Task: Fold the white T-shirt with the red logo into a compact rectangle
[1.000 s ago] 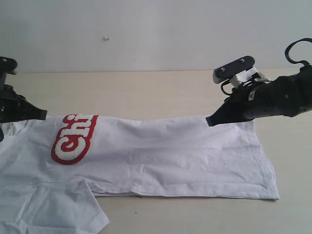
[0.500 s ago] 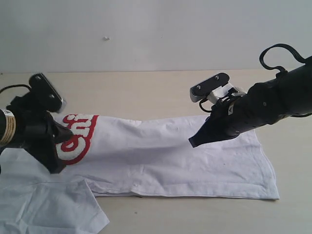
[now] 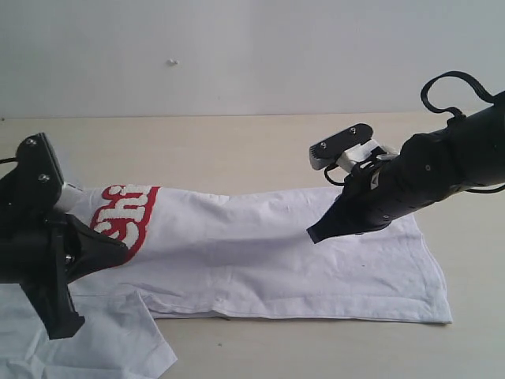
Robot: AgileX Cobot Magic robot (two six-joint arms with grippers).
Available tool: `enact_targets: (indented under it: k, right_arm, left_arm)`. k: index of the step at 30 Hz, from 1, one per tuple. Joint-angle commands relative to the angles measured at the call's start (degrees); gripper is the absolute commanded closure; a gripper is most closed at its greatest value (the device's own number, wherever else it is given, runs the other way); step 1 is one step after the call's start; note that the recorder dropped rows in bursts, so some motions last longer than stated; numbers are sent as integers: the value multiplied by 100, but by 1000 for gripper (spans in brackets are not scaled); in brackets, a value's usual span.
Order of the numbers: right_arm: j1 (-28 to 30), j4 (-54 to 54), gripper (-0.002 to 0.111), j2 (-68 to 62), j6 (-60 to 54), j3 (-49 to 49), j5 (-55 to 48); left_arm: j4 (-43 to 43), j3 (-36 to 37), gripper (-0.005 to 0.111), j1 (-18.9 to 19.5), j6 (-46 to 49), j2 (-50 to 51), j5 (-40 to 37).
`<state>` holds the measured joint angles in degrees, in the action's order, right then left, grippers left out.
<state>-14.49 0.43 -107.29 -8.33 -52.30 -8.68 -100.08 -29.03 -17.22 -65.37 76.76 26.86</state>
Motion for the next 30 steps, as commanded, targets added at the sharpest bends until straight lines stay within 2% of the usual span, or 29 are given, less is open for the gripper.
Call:
enact_targets:
  k: [1, 4, 9, 11, 13, 15, 17, 19, 21, 23, 26, 27, 29, 30]
  right_arm:
    - [-12, 90, 108, 2, 5, -13, -3]
    - [-12, 95, 108, 2, 5, -13, -13]
    - [-12, 95, 108, 2, 5, -13, -13]
    - [-12, 95, 108, 2, 5, -13, -13]
    - [-12, 95, 108, 2, 5, -13, -23]
    - [-12, 95, 108, 2, 5, -13, -34]
    - [-12, 95, 108, 2, 5, -13, -44]
    - [-12, 95, 108, 2, 5, -13, -85]
    - [-12, 95, 108, 2, 5, -13, -85]
    - [-12, 108, 108, 2, 5, -13, -85]
    - [-12, 108, 108, 2, 5, -13, -124]
    - [-12, 108, 108, 2, 5, -13, -124]
    - [-12, 108, 108, 2, 5, -13, -136]
    - [-12, 108, 108, 2, 5, -13, -148]
  left_arm:
    - [13, 239, 107, -13, -75, -757, -560]
    - [13, 395, 107, -13, 125, -1311, -1559]
    - [13, 681, 107, -13, 1083, -2264, -3439]
    - [13, 805, 107, -13, 1786, -2598, -3958]
    - [158, 973, 107, -13, 2882, -2860, -4285]
    - [884, 1035, 107, -26, 3841, -3013, -4683]
    - [1621, 1035, 107, -120, 5043, -3089, -5422]
    - [2317, 1035, 107, -267, 6454, -3153, -6470]
    - [3114, 1035, 107, -407, 7450, -3242, -7249]
    - [4025, 1035, 107, -562, 8084, -3404, -7474]
    - [6184, 908, 107, -742, 9468, -3709, -7520]
    - [7188, 846, 107, -782, 10230, -3797, -7715]
    - [8235, 748, 107, -804, 11124, -3837, -8114]
    - [8528, 700, 107, -804, 11247, -3824, -8394]
